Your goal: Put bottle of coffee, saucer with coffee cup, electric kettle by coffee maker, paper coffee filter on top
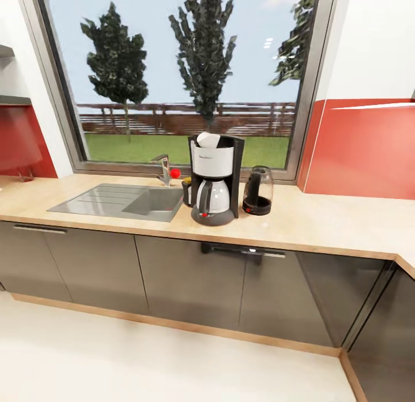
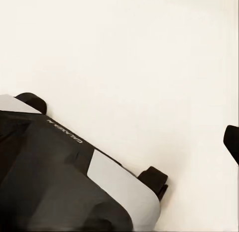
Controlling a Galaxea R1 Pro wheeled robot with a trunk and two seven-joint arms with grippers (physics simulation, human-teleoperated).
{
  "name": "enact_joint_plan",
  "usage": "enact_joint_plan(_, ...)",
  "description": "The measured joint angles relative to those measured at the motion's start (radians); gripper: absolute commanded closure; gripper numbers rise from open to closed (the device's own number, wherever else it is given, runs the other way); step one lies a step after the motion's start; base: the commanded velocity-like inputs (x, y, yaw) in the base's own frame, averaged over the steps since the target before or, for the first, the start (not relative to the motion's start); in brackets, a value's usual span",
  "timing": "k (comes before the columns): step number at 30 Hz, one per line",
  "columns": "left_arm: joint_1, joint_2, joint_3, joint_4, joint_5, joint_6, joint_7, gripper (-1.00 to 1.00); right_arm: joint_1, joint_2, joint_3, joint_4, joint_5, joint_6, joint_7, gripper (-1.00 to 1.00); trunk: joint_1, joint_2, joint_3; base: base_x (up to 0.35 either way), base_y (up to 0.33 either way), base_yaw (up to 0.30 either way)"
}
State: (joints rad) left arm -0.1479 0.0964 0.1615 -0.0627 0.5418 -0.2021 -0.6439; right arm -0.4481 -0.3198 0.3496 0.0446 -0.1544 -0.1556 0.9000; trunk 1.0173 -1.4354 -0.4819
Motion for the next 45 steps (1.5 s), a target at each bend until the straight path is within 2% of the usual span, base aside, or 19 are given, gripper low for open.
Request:
enact_joint_plan(2, 0.0, -0.003, 0.001, 0.0, 0.0, 0.0, 0.0, -1.0, 0.025, -0.003, -0.001, 0.0, 0.0, -0.002, -0.024, -1.0, 0.0, 0.0, 0.0, 0.0, 0.0, 0.0)
enact_joint_plan(3, 0.0, -0.006, 0.001, 0.001, 0.0, 0.0, 0.001, -1.0, 0.058, -0.007, 0.005, 0.001, 0.004, -0.004, -0.062, -1.0, 0.0, 0.0, 0.0, 0.0, 0.0, 0.0)
enact_joint_plan(8, 0.0, -0.006, 0.002, 0.002, 0.0, 0.0, 0.003, -1.0, 0.074, -0.009, -0.001, 0.001, 0.003, -0.009, -0.074, -1.0, 0.0, 0.0, 0.0, 0.0, 0.0, 0.0)
enact_joint_plan(16, 0.0, -0.006, 0.002, 0.003, 0.0, 0.0, 0.009, -1.0, 0.078, -0.009, -0.001, 0.001, 0.003, -0.012, -0.077, -1.0, 0.0, 0.0, 0.0, 0.0, 0.0, 0.02)
enact_joint_plan(25, 0.0, -0.006, 0.002, 0.003, 0.0, 0.0, 0.01, -1.0, 0.078, -0.009, -0.001, 0.001, 0.002, -0.012, -0.083, -1.0, 0.0, 0.0, 0.0, 0.01, 0.0, 0.223)
enact_joint_plan(39, 0.0, -0.006, 0.002, 0.003, 0.0, 0.0, 0.008, -1.0, 0.078, -0.009, -0.001, 0.001, 0.002, -0.013, -0.086, -1.0, -0.001, 0.0, 0.0, 0.275, 0.103, 0.161)
enact_joint_plan(45, 0.0, -0.006, 0.002, 0.003, 0.0, 0.0, 0.007, -1.0, 0.079, -0.006, -0.001, 0.0, 0.002, -0.013, -0.134, -1.0, 0.0, 0.0, 0.0, 0.212, 0.243, 0.271)
